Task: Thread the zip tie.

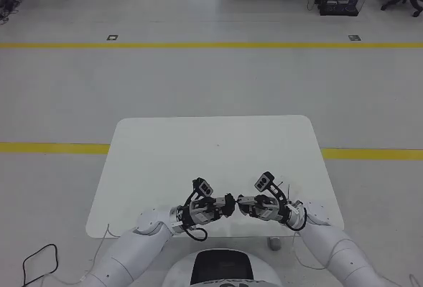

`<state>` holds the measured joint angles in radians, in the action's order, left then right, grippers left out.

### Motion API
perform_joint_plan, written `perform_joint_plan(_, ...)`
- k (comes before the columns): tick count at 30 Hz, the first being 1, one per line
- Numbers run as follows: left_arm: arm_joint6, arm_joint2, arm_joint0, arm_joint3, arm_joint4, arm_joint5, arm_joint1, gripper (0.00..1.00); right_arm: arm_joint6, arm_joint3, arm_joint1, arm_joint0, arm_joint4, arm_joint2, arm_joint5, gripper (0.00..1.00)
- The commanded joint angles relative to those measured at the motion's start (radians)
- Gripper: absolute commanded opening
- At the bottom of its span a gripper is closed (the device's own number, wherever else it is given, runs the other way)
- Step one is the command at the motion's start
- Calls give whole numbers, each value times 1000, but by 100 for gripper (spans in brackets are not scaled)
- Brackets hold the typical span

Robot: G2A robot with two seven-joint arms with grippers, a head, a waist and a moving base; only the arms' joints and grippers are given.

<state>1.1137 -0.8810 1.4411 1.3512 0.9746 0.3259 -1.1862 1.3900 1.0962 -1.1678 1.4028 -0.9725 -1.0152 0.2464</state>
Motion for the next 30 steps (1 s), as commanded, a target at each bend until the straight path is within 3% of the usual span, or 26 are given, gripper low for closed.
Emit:
perform_joint_plan(1, 0, 0, 0, 0, 0, 0, 0, 0, 0, -2, 0, -1, 1, 0, 0, 0)
perform_joint_plan(30, 0, 0, 0, 0, 0, 0, 0, 0, 0, -40, -13, -13, 6, 7, 1, 0)
